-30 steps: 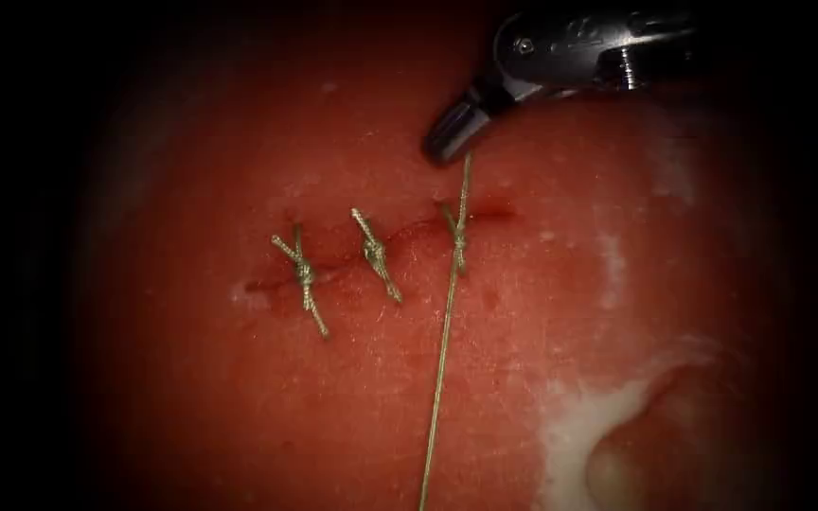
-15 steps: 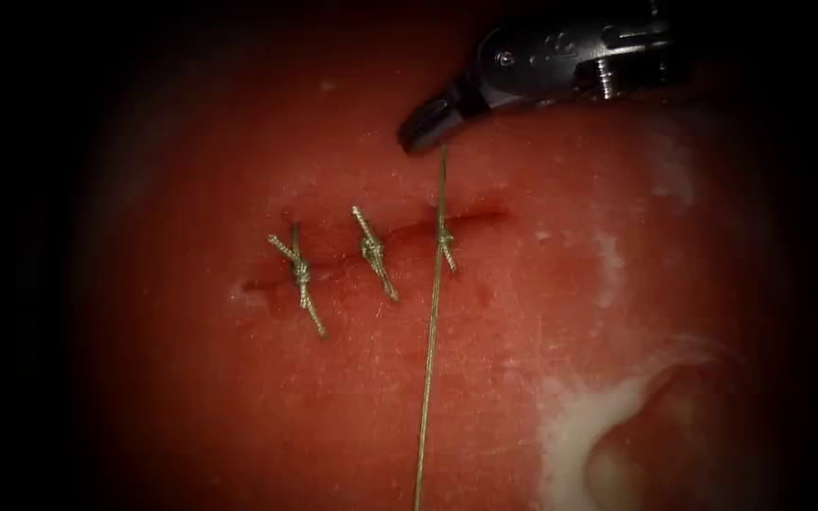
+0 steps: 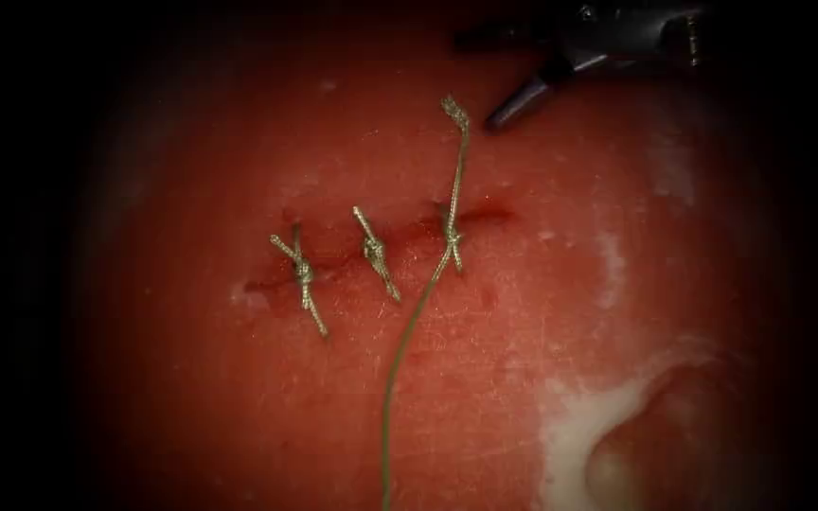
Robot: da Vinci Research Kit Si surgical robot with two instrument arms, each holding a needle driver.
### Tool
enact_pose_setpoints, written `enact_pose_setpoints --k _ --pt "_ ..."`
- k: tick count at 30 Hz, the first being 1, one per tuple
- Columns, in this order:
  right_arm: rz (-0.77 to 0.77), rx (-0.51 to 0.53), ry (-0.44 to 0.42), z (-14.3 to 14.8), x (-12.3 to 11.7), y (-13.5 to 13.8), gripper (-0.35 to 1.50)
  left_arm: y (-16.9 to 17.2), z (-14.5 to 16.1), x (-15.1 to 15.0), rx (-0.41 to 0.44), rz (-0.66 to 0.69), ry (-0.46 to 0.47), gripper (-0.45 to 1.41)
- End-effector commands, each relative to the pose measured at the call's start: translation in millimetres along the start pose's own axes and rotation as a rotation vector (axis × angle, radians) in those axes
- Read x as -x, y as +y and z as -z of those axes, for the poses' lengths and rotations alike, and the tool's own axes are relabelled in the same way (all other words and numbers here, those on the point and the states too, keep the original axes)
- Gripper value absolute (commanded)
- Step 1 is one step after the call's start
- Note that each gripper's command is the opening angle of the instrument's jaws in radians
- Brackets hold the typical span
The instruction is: Wound Closure
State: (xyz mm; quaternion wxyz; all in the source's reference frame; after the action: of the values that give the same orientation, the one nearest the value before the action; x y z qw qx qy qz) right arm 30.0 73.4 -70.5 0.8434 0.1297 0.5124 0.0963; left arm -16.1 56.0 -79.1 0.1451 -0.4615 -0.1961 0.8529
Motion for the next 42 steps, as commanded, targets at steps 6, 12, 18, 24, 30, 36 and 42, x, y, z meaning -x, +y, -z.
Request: enact_pose_setpoints --k 6,12,18,24,30,36,42 --pt "-0.134 0.244 0.064 7.3 -0.4 -2.2 1.4 -9.6 4.9 -3.0 -0.127 -0.044 -0.02 -0.35" --pt "-0.187 0.119 0.142 5.3 -4.0 -6.3 0.78 -13.6 6.5 -3.1 -0.169 -0.06 -0.063 -0.35" --pt "-0.119 0.062 0.186 -1.7 -8.0 -7.5 -0.35 -14.4 6.7 -2.8 -0.141 -0.088 -0.074 -0.35" --pt "-0.071 0.03 0.182 -10.4 -7.1 -8.0 -0.35 -14.5 7.2 -3.2 -0.101 -0.126 -0.088 -0.35" --pt "-0.02 -0.048 0.193 -15.3 -6.3 -9.8 -0.35 -14.5 7.9 -3.8 -0.07 -0.151 -0.094 -0.35" --pt "-0.012 -0.232 0.317 -16.6 -6.7 -12.8 -0.35 -16.9 9.0 -2.7 -0.068 -0.162 -0.101 -0.35" --pt "0.004 -0.334 0.363 -15.3 -7.3 -15.2 -0.35 -19.5 9.2 -1.4 -0.094 -0.165 -0.111 -0.35"
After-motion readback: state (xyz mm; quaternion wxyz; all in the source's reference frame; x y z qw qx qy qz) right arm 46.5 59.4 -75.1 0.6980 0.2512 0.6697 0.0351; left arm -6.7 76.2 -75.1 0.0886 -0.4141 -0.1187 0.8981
